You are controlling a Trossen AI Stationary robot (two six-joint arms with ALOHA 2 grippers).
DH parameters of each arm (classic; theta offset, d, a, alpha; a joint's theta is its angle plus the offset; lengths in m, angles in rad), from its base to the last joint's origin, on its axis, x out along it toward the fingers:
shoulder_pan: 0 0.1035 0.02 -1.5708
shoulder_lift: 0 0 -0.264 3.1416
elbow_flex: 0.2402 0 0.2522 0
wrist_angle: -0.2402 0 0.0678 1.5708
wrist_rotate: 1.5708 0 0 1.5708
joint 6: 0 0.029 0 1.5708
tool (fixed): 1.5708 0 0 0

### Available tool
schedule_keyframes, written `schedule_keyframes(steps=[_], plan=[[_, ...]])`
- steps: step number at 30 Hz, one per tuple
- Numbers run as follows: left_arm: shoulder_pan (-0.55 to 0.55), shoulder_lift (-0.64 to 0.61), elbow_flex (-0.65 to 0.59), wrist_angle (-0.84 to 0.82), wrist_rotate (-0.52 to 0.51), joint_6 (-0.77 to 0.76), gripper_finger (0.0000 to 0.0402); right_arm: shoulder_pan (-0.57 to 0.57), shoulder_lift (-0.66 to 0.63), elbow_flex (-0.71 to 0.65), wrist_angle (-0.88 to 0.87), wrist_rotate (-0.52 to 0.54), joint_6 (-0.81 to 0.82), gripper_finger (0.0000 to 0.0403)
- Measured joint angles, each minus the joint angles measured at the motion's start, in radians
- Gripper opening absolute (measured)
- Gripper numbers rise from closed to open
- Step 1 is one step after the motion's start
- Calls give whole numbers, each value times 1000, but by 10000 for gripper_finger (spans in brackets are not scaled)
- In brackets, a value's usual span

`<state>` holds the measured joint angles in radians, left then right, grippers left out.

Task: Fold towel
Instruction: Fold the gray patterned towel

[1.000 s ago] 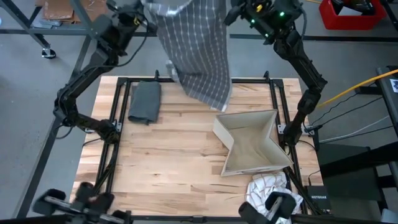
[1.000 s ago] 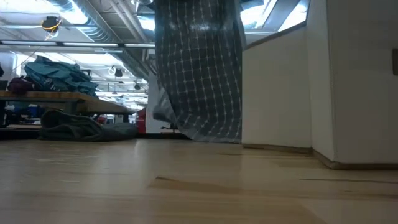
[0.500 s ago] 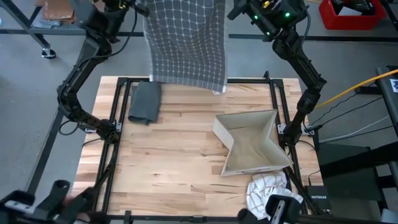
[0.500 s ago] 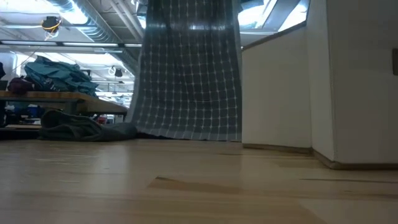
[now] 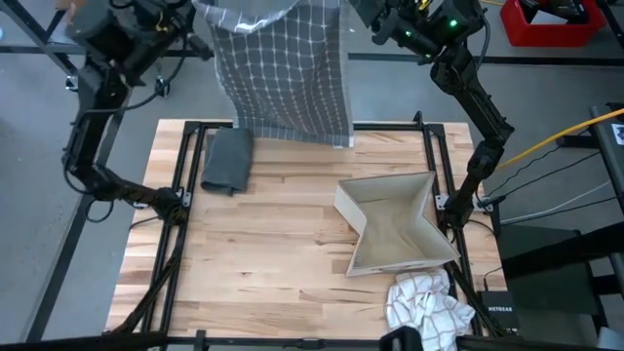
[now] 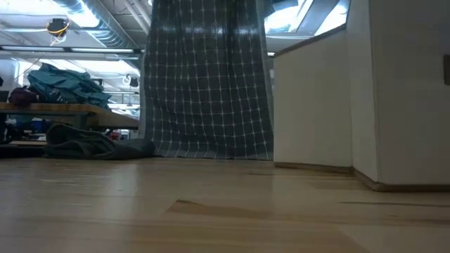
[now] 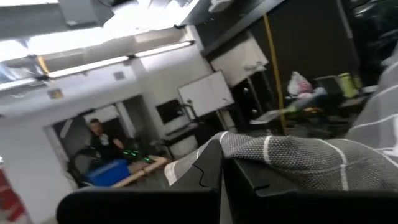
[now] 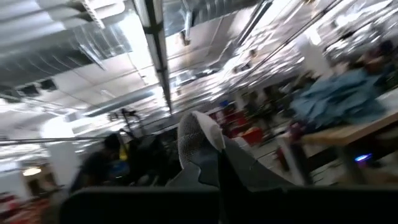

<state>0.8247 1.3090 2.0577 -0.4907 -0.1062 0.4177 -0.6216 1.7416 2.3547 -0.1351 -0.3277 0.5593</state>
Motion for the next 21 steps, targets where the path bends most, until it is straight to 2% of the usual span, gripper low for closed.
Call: schedule_keyframes(steps=[6,13,17,21], plan=[[-60,-49,24,-141,0,-47,0,0,0,0,2,-123,172,1],[-153,-109,28,-397,0,-134,0,1,0,1,-81,-370,381,1],[-206,-133,28,-496,53,-187,0,33,0,1,-190,-406,392,1],[-246,-150,27,-496,127,-228,0,71,4,1,-282,-476,379,1]])
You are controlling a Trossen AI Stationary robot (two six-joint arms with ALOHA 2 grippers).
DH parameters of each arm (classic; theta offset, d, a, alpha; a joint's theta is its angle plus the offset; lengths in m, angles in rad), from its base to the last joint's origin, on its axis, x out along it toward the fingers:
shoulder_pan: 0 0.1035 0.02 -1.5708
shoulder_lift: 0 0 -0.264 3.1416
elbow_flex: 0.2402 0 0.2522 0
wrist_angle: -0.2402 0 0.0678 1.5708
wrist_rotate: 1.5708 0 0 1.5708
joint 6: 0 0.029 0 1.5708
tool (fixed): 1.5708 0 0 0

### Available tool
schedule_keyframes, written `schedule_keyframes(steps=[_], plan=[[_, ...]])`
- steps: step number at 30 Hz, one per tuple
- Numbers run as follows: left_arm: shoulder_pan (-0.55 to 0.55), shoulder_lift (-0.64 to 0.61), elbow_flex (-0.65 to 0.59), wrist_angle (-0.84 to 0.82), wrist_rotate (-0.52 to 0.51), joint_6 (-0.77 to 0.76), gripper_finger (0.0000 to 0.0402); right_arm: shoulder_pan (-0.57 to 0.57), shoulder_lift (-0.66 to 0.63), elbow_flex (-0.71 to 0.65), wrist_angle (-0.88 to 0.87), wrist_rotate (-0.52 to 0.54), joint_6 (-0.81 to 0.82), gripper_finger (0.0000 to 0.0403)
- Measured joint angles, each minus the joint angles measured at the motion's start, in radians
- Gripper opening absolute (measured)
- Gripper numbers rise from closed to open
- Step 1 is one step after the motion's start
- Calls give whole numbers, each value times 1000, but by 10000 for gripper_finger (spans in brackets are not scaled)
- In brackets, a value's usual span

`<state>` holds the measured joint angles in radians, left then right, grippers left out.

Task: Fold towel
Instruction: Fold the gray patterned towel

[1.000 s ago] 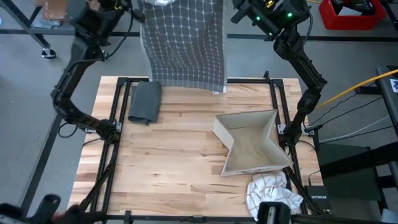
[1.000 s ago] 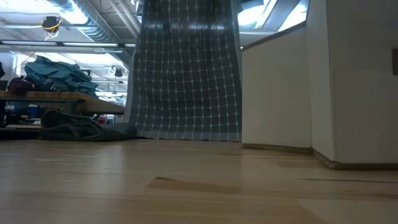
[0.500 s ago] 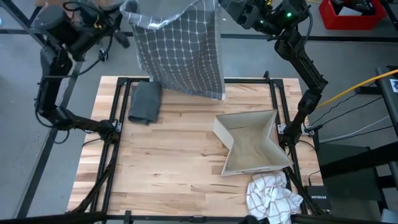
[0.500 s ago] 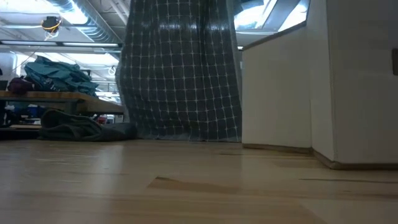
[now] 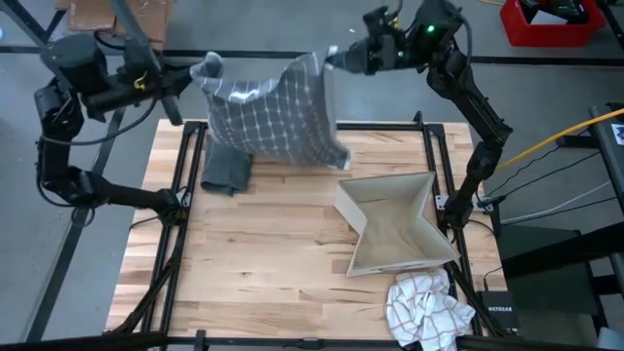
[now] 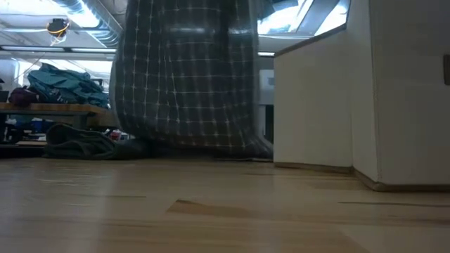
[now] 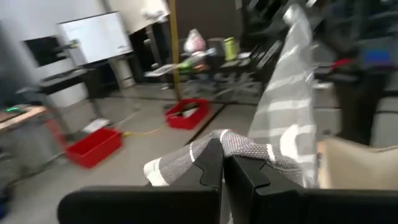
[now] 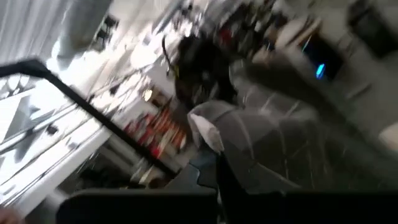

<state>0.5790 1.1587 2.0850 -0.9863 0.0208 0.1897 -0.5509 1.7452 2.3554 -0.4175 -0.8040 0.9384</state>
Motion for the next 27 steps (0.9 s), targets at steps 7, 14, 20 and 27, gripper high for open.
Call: schedule_keyframes(steps=[7,14,20,27], plan=[[-64,-7,28,1,85,-38,0,75,0,0,44,-99,-4,1],[-118,-4,88,134,129,-32,0,132,-2,0,281,-101,26,1],[-146,-5,159,243,180,-44,0,175,-2,0,473,-29,107,1],[-152,-6,270,244,180,-76,0,234,-2,0,595,120,156,1]])
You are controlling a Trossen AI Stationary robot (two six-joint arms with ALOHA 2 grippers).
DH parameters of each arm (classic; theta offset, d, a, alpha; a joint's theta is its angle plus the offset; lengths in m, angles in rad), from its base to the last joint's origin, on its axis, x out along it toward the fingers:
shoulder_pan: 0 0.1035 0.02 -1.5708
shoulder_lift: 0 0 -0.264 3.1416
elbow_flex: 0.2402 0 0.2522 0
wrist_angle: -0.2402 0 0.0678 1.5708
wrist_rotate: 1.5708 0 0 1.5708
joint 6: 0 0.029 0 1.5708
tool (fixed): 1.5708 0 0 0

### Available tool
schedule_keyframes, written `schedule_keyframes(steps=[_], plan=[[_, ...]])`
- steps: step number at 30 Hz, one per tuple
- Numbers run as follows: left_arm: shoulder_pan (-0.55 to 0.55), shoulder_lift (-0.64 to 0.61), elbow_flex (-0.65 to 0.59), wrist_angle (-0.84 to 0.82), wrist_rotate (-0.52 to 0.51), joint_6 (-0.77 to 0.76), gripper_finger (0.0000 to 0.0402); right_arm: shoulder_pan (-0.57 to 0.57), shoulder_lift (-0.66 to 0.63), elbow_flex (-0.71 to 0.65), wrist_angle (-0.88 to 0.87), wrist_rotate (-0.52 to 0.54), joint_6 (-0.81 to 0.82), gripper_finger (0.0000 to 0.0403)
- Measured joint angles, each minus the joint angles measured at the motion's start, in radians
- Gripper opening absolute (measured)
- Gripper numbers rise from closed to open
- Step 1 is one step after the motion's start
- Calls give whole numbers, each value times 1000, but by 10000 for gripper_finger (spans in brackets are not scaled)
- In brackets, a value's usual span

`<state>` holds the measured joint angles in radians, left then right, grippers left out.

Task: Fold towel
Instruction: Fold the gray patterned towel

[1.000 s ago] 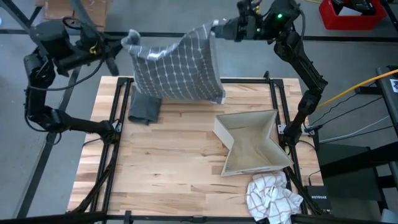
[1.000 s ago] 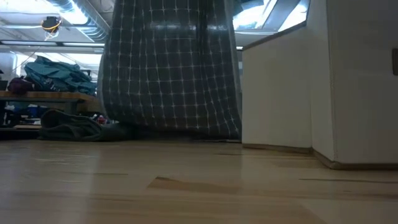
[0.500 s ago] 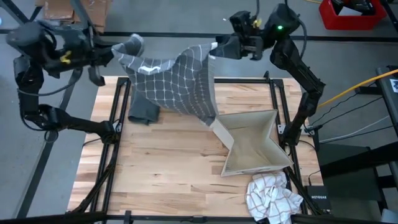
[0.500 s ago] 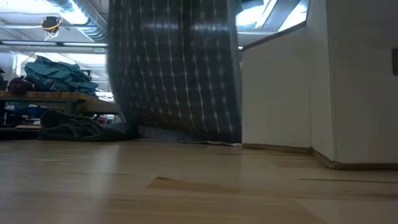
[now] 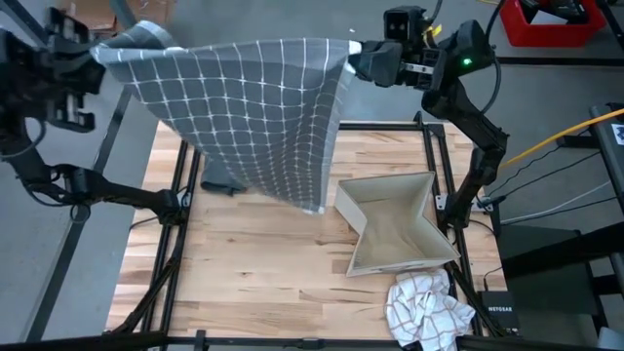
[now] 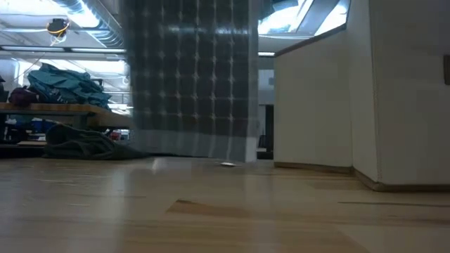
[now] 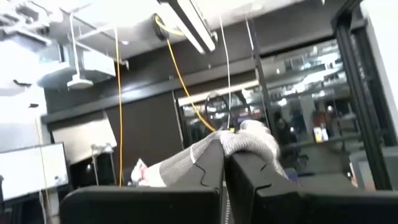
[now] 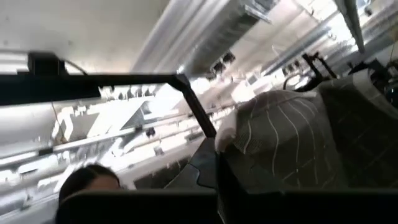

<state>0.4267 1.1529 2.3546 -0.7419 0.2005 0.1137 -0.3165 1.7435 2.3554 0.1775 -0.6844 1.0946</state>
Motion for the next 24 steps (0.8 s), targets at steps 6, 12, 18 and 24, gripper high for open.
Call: schedule_keyframes(steps=[6,12,18,24], plan=[[0,-14,1,80,7,-83,0,30,0,0,5,131,-3,1],[0,-6,1,111,22,-134,0,27,0,-1,0,217,-48,1],[0,22,2,105,-40,-109,0,-32,0,0,-16,231,-52,1],[0,53,2,-3,-290,19,0,-128,0,0,-151,230,-53,1]])
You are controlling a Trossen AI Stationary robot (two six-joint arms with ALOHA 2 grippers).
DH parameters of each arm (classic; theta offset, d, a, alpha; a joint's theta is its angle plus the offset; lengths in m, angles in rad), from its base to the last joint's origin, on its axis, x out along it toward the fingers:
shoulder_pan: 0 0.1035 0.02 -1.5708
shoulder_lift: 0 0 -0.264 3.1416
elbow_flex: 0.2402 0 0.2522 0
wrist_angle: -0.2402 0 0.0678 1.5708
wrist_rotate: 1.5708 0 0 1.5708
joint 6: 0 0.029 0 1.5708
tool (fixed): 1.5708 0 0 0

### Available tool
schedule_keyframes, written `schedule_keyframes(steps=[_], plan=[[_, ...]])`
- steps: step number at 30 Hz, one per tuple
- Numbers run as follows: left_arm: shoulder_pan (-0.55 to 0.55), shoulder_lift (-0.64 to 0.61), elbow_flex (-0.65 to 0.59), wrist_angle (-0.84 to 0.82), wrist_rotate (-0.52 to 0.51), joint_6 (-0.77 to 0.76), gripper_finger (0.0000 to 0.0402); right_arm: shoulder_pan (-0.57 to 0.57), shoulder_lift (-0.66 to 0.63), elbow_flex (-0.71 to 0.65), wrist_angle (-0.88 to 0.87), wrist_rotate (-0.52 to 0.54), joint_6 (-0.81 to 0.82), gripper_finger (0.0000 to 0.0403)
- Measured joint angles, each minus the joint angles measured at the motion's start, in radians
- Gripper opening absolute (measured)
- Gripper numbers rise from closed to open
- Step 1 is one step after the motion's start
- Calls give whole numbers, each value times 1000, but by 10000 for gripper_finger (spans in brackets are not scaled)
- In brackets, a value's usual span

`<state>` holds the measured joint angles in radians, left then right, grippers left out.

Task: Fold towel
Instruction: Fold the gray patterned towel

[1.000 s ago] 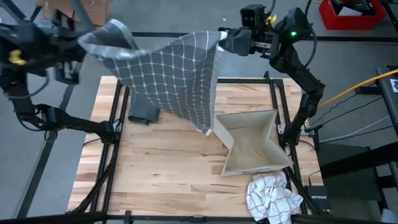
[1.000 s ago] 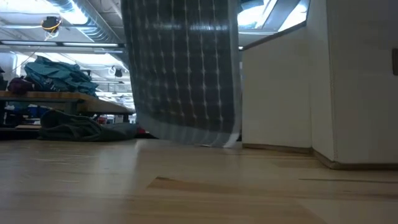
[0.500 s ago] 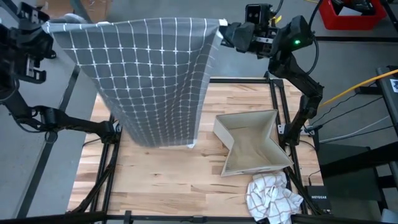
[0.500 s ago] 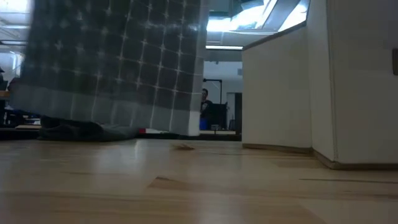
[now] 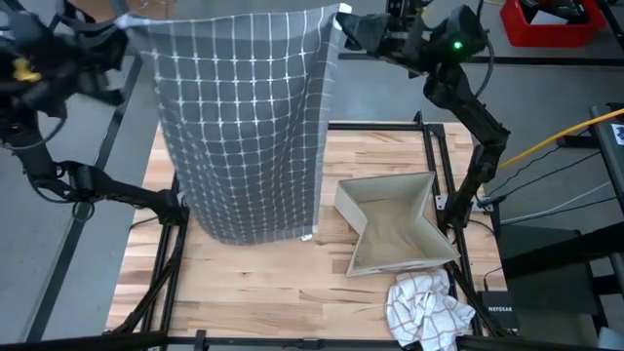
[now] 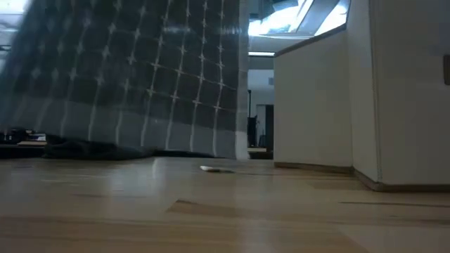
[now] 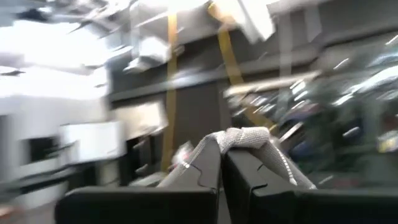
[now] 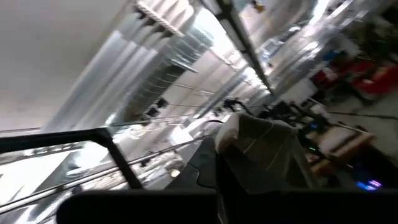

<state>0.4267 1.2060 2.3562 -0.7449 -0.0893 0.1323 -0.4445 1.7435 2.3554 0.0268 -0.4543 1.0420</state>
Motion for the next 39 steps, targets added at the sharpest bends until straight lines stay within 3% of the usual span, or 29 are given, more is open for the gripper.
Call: schedule_keyframes(steps=[5,12,21,29,35,39], plan=[[0,36,0,-142,-171,92,0,-73,0,0,-154,0,-83,1],[18,130,-29,-317,-258,187,0,-135,0,0,-408,-1,-270,1],[137,232,-93,-352,-342,303,0,-141,0,0,-595,46,-572,1],[272,229,-116,-386,-345,319,0,-140,0,0,-762,1,-658,1],[258,178,-116,-577,-307,209,0,-132,0,0,-907,-162,-612,1],[221,141,-115,-668,-192,140,0,-112,1,0,-946,-286,-518,1]])
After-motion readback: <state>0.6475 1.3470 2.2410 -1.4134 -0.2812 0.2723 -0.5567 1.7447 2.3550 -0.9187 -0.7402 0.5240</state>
